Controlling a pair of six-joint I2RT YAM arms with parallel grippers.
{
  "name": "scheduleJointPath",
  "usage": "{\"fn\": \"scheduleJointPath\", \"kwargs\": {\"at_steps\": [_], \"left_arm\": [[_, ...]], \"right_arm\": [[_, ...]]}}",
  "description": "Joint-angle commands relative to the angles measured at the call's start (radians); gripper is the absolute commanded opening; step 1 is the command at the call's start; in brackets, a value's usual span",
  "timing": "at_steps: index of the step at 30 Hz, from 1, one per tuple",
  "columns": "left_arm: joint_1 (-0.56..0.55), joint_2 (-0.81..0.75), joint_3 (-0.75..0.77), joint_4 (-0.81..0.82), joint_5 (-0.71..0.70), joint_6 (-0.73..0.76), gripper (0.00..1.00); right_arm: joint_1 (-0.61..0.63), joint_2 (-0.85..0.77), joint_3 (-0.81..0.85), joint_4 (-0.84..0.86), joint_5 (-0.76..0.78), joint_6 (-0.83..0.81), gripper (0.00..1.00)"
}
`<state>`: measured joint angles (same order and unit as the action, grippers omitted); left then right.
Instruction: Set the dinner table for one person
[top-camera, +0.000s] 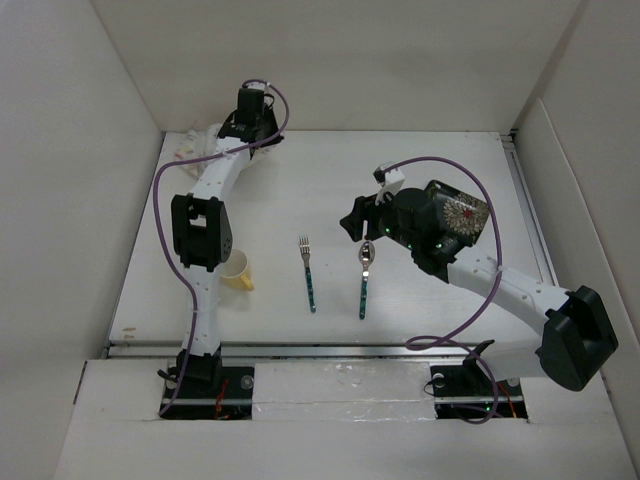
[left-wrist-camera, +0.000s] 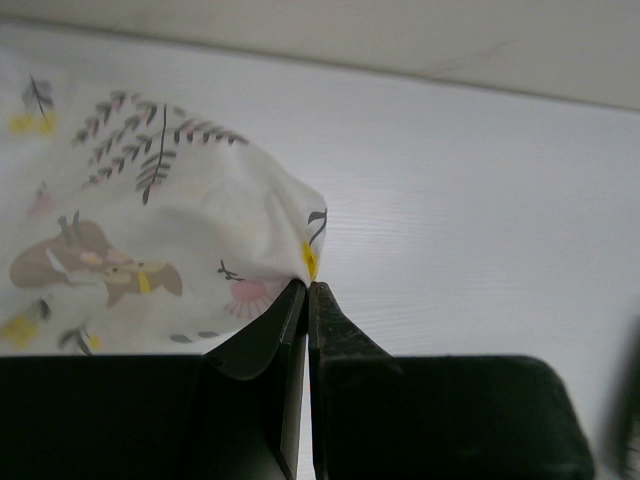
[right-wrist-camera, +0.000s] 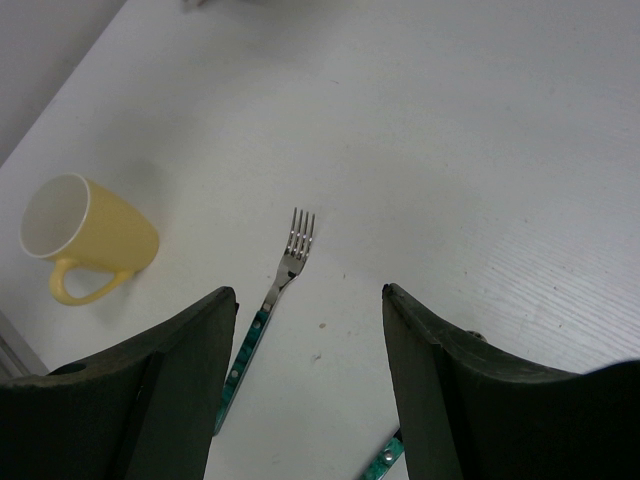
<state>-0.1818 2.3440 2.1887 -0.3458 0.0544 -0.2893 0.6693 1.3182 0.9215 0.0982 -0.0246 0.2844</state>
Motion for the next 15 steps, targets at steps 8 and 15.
{"fn": "scheduleJointPath", "kwargs": {"at_steps": [8,15], "left_arm": [[-0.016,-0.388,-0.08,0.217,0.231,-0.165,0.0],[0.059,-0.476,0.0,0.145,0.24,-0.16,0.0]], "right_arm": [[-0.039,-0.039,0.034,0.015,0.058,-0.014,0.65],[-0.057,-0.094,0.022,0.0,0.058,-0.019,0.68]]}}
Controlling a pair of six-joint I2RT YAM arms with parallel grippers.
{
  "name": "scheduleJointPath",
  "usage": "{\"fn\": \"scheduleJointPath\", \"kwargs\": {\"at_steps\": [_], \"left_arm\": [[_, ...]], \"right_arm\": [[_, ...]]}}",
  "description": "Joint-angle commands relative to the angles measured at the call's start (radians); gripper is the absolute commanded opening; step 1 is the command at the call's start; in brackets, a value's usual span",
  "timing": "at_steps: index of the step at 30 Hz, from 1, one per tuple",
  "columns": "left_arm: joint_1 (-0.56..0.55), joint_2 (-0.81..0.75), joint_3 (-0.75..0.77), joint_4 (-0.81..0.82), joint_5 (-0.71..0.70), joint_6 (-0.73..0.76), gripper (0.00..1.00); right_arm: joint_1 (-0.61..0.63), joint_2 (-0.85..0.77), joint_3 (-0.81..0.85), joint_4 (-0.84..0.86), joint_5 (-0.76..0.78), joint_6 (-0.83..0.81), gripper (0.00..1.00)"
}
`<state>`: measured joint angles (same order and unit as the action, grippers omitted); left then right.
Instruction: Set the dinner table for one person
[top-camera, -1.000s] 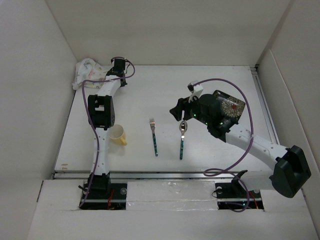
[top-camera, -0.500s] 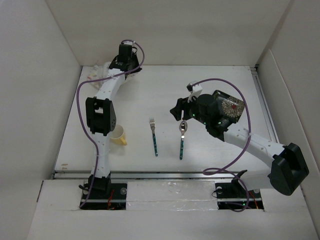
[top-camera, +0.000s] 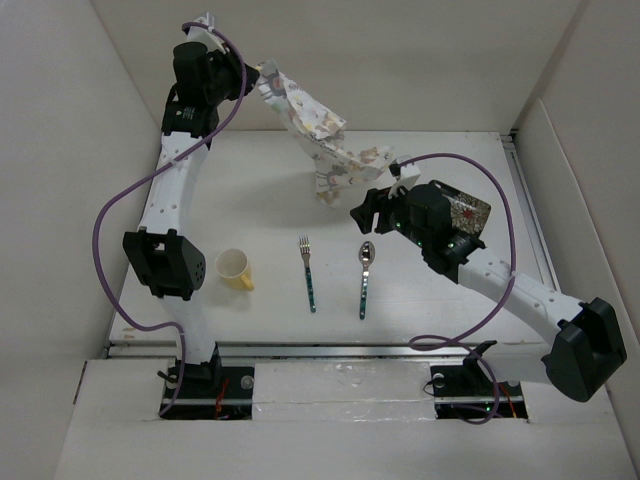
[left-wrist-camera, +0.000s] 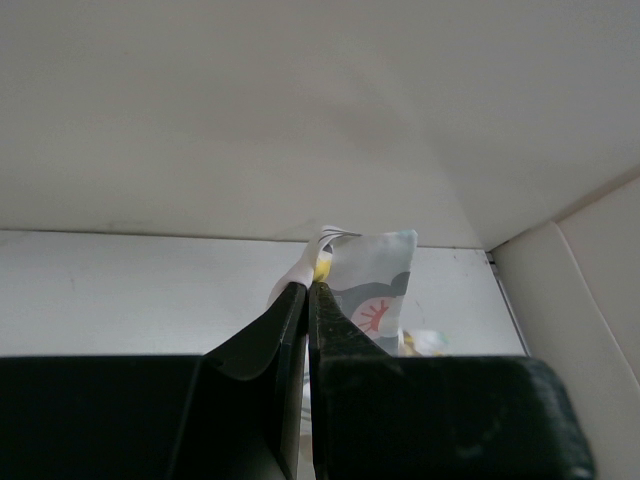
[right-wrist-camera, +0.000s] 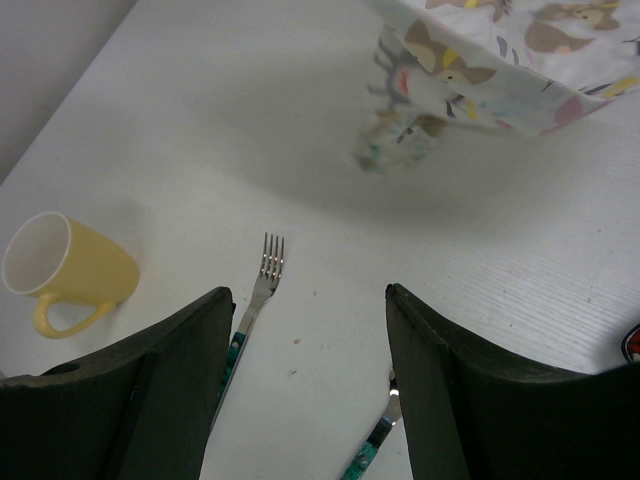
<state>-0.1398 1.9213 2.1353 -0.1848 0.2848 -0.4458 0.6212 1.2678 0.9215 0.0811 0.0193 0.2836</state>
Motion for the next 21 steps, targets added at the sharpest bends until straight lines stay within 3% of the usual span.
{"fn": "scheduleJointPath", "kwargs": {"at_steps": [1,5,10,14,21], "left_arm": [[0.026,-0.08,0.057,-0.019,0.01,-0.001,0.0],[0.026,-0.131,0.027,0.042,0.031,-0.031,0.0],[0.026,-0.049,0.194,-0.013,0.069,-0.057,0.0],[-0.006,-0.033,0.253,0.062,0.14,-0.067,0.0],[-0.257,0.186,0.206,0.002,0.217,0.099,0.0]], "right_arm": [[-0.009,-0.053,0.02,0.011,0.013,-0.018,0.69],[-0.018,-0.065,0.005,0.017,0.002,-0.018,0.73],[-0.018,-0.074,-0.003,0.011,-0.005,-0.018,0.74],[-0.018,-0.058,0.008,0.011,-0.012,-0.023,0.76],[-0.018,-0.03,0.019,0.052,-0.002,0.009,0.75]]}}
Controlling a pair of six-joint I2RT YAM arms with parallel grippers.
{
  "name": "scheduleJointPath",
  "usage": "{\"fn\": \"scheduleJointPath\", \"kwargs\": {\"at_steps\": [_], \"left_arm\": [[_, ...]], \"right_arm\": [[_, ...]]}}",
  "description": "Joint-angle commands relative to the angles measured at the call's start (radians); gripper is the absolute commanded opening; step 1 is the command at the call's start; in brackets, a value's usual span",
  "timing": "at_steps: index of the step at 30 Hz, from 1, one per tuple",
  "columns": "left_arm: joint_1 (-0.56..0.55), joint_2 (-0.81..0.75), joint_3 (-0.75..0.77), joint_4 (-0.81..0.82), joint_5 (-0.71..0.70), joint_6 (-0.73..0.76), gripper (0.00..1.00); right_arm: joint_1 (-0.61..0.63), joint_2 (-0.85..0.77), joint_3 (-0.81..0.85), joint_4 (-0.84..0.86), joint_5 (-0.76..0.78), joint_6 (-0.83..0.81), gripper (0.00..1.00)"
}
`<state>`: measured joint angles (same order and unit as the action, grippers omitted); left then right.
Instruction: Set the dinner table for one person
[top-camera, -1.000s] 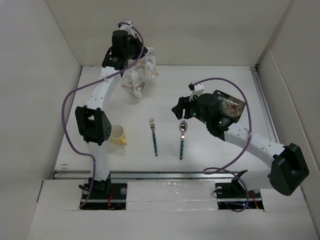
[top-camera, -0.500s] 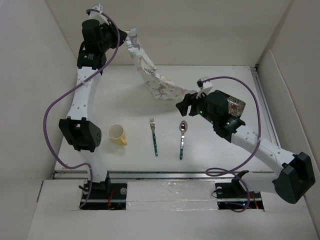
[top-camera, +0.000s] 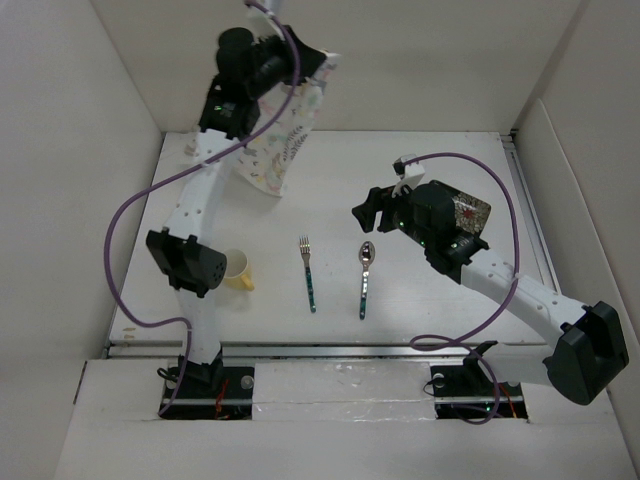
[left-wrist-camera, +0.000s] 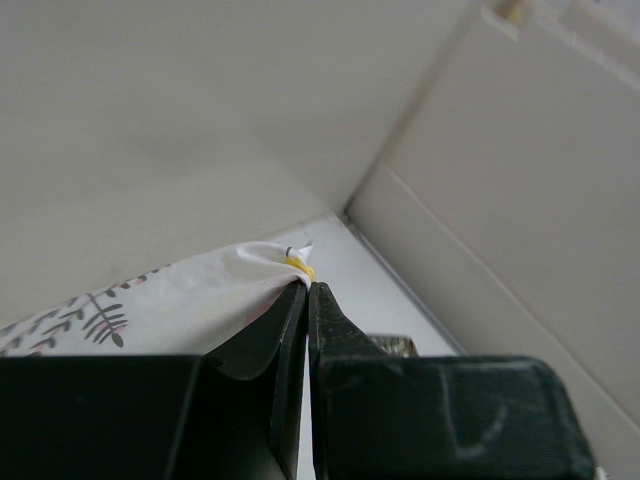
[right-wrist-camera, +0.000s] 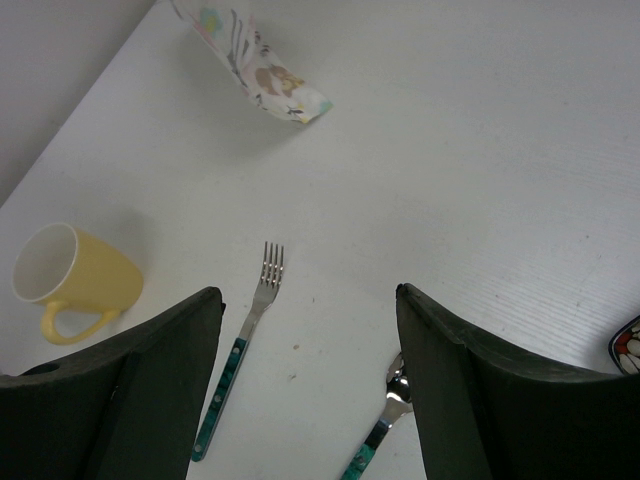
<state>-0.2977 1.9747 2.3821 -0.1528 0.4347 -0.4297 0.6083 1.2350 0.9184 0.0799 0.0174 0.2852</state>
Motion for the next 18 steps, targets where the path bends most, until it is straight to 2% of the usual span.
{"fn": "scheduleJointPath", "kwargs": {"at_steps": [1,3,4,5,6,8,10,11,12,14,15,16,17,18], "left_arm": [[-0.141,0.151,-0.066,-0.004,0.046,0.088,0.0],[-0.152,0.205,-0.095,0.025,0.032,0.08,0.0],[-0.152,0.269,-0.087,0.039,0.056,0.068,0.0],[-0.152,0.309,-0.039,0.042,0.068,0.059,0.0],[-0.162,0.35,0.007,0.02,0.076,0.062,0.0],[-0.185,0.459,0.118,-0.048,0.069,0.084,0.0],[-0.196,0.489,0.105,-0.035,0.056,0.106,0.03],[-0.196,0.483,0.042,-0.013,0.058,0.106,0.15],[-0.196,0.471,0.005,0.008,0.058,0.102,0.41],[-0.196,0.428,-0.053,0.021,0.006,0.114,0.62],[-0.196,0.411,-0.058,0.009,-0.022,0.127,0.76],[-0.196,0.371,-0.061,-0.022,-0.069,0.152,0.79],[-0.186,0.274,-0.161,-0.027,-0.161,0.152,0.82],[-0.185,0.273,-0.162,-0.027,-0.162,0.152,0.82]], "right_arm": [[-0.005,0.007,0.023,0.055,0.004,0.008,0.73],[-0.005,0.018,0.026,0.049,0.015,0.008,0.51],[-0.005,0.03,0.028,0.034,0.016,0.008,0.37],[-0.005,0.034,0.028,0.028,0.019,0.008,0.18],[-0.005,0.038,0.027,0.024,0.024,0.008,0.14],[-0.005,0.049,0.016,0.03,0.035,0.017,0.13],[-0.005,0.058,0.002,0.055,0.055,0.032,0.2],[-0.005,0.069,0.0,0.06,0.061,0.035,0.34],[-0.005,0.076,0.002,0.069,0.075,0.04,0.41],[-0.005,0.089,0.004,0.078,0.084,0.048,0.54],[-0.005,0.104,0.007,0.083,0.093,0.049,0.56],[-0.005,0.113,0.013,0.086,0.101,0.052,0.58],[-0.005,0.154,0.026,0.09,0.146,0.069,0.55],[-0.005,0.155,0.027,0.09,0.162,0.069,0.55]]}}
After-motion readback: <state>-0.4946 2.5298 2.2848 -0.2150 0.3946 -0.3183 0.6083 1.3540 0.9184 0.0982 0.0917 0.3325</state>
